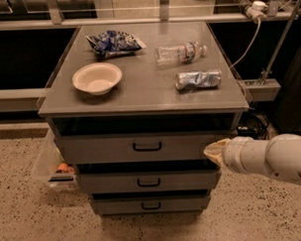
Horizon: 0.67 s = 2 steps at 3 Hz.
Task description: Close top drawer
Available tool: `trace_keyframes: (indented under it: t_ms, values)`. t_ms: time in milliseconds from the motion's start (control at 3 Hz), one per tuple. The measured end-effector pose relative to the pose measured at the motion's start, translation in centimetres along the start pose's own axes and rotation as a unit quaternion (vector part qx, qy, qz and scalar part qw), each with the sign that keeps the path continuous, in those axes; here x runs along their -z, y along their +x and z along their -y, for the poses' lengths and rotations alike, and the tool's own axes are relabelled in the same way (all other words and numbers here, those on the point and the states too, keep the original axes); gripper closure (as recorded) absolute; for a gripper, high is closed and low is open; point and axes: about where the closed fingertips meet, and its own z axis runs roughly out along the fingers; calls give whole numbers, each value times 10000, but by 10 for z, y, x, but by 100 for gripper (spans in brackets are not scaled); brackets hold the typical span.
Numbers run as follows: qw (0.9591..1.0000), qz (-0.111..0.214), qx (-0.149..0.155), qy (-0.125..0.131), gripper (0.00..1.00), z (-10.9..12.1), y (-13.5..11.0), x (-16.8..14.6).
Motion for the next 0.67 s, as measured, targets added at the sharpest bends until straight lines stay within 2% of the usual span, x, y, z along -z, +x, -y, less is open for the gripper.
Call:
trace_keyframes:
  t_ms: [667]
  values:
    - [10000,0,0,0,34,0,0,0]
